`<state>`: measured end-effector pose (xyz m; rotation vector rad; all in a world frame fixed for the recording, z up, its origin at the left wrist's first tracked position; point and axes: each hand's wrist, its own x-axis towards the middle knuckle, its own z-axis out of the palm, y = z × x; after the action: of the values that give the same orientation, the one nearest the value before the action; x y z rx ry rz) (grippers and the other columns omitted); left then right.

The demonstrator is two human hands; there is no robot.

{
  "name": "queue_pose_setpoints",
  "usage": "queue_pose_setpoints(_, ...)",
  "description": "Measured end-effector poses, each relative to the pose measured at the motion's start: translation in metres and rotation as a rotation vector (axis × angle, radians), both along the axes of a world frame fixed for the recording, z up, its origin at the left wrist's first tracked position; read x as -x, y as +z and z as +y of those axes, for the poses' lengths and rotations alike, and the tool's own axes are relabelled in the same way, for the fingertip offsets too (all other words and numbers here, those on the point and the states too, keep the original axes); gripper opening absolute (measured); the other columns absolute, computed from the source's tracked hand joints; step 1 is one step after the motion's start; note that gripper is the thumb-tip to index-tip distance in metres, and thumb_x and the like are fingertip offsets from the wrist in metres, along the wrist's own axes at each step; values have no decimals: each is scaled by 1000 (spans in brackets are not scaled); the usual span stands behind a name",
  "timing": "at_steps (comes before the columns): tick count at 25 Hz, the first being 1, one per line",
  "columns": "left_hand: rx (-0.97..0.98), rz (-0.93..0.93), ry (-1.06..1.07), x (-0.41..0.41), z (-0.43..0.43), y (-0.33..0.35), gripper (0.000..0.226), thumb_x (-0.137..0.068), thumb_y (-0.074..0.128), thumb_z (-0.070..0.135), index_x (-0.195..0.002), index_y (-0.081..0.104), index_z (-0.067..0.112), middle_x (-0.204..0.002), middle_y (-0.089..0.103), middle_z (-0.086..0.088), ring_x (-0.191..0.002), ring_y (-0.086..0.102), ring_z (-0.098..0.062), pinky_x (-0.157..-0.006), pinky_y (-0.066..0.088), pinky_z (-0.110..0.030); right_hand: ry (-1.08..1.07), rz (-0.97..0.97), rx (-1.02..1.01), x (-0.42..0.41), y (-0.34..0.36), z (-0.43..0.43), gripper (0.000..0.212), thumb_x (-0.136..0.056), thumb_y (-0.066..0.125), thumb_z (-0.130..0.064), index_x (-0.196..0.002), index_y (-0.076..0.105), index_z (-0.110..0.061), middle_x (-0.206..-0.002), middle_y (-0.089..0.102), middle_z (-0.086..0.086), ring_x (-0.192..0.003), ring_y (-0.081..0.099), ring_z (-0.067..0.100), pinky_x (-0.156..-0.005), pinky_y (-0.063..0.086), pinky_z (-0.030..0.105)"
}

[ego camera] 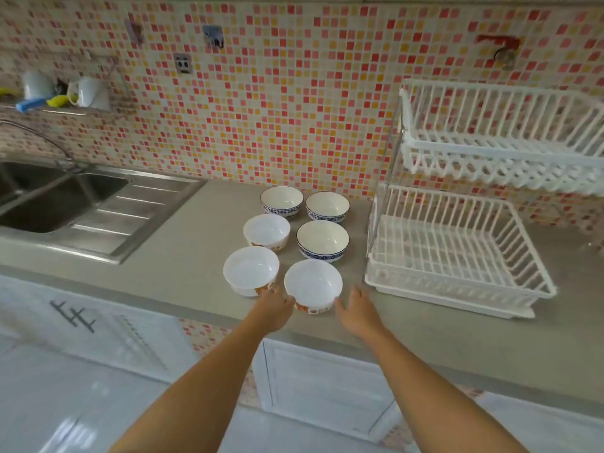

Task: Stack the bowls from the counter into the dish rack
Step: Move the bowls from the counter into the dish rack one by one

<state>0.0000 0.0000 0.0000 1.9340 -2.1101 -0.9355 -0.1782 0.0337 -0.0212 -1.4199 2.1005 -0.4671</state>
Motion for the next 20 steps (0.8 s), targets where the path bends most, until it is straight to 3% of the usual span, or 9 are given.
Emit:
queue_pose_setpoints(4, -45, 100, 65, 11, -33, -26, 51, -99, 33, 29, -138, 33, -3, -134, 50, -27, -124, 48, -39, -101, 38, -39, -137, -123, -45, -3, -14, -42, 63, -96, 42, -40, -142, 28, 0, -143, 39, 22, -130, 41, 35, -104, 36, 38)
queue_pose_setpoints(6, -91, 117, 124, 19, -49, -38, 51, -99, 33, 31, -136, 35, -4, -136, 49, -24, -125, 47, -37, -101, 38, -39, -167, -175, -97, -4, -25, -59, 66, -95, 44, -40, -144, 24, -1, -144, 40, 21, -131, 41, 35, -103, 36, 37)
queue_pose_setpoints(10, -87, 19, 146, 29, -63, -46, 39, -98, 39, 18, -128, 43, -6, -129, 54, -21, -120, 52, -35, -97, 44, -39, -208, -171, -102, -9, -38, -69, 54, -89, 47, -6, -140, 31, -1, -138, 47, 20, -124, 47, 37, -97, 42, 36)
queue_pose_setpoints(13, -21, 92, 203, 27, -67, -40, 32, -93, 43, 9, -123, 45, -4, -120, 58, -21, -112, 57, -37, -91, 49, -41, -294, -157, 34, -18, -34, -63, 49, -84, 44, 2, -133, 39, -2, -129, 53, 21, -112, 55, 38, -87, 49, 36)
queue_pose_setpoints(15, 33, 209, 246, 24, -69, -23, 31, -93, 43, 12, -123, 43, 1, -111, 60, -20, -103, 60, -38, -86, 52, -44, -313, -179, 132, -22, -18, -63, 47, -83, 43, 3, -130, 39, -3, -125, 53, 20, -103, 59, 38, -83, 54, 45)
queue_pose_setpoints(17, 126, 332, 247, 19, -77, -1, 26, -95, 40, 15, -118, 41, 5, -95, 59, -18, -88, 60, -37, -77, 55, -46, -318, -137, 233, -25, 10, -69, 43, -85, 43, 0, -127, 38, -5, -119, 54, 17, -99, 60, 37, -78, 54, 44)
queue_pose_setpoints(20, 346, 470, 195, 14, -99, 56, 11, -97, 38, 17, -100, 39, 7, -80, 54, -11, -72, 55, -28, -58, 46, -34, -260, -78, 483, -30, 76, -77, 39, -88, 44, -4, -126, 37, -6, -117, 53, 12, -100, 58, 31, -78, 51, 38)
